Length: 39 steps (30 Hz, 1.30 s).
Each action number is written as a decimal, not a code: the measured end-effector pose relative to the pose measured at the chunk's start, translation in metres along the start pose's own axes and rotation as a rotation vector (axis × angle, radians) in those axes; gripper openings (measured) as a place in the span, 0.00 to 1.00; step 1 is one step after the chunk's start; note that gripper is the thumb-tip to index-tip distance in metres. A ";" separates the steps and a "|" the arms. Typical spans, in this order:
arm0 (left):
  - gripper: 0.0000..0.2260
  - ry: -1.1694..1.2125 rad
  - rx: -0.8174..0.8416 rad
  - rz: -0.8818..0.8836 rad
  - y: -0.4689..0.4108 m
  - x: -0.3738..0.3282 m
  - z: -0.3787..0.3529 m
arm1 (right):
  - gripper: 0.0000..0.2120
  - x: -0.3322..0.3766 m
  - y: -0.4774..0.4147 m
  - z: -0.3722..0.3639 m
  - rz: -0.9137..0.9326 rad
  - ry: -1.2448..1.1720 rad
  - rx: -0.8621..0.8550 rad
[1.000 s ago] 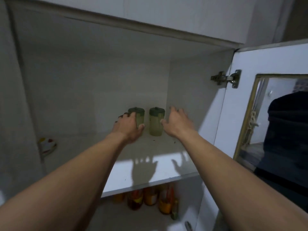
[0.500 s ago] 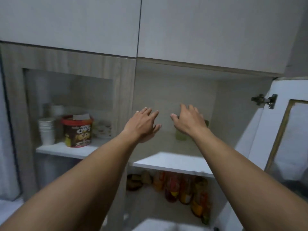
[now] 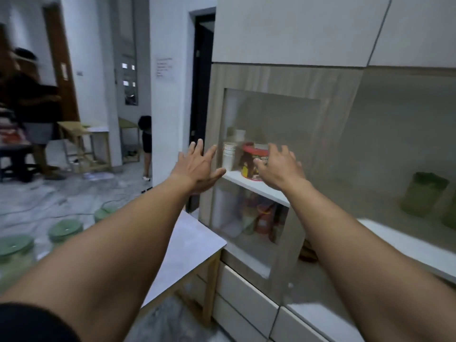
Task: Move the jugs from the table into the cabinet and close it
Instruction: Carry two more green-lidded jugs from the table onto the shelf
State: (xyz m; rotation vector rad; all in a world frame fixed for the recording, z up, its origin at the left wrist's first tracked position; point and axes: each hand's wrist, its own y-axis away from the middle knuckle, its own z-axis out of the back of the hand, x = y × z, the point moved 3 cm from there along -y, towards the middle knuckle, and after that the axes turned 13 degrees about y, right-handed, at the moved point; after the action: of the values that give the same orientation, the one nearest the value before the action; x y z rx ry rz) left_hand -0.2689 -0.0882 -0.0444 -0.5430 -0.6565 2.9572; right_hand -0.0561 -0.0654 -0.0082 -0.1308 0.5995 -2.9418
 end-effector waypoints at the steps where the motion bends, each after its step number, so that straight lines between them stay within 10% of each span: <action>1: 0.35 -0.006 -0.010 0.033 0.007 0.018 0.004 | 0.27 0.019 -0.001 -0.008 0.028 -0.036 0.018; 20: 0.28 0.205 -0.209 0.670 0.130 0.325 -0.003 | 0.28 0.324 -0.012 -0.194 0.351 -0.366 0.350; 39: 0.32 0.655 -0.532 1.405 0.147 0.499 -0.169 | 0.32 0.446 -0.054 -0.471 0.428 -0.446 0.698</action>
State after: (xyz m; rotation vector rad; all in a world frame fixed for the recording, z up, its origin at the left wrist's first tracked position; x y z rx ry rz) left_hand -0.6742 -0.0859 -0.4116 -2.8310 -1.3243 2.9946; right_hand -0.5548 0.0972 -0.3926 -0.4861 -0.4116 -2.4078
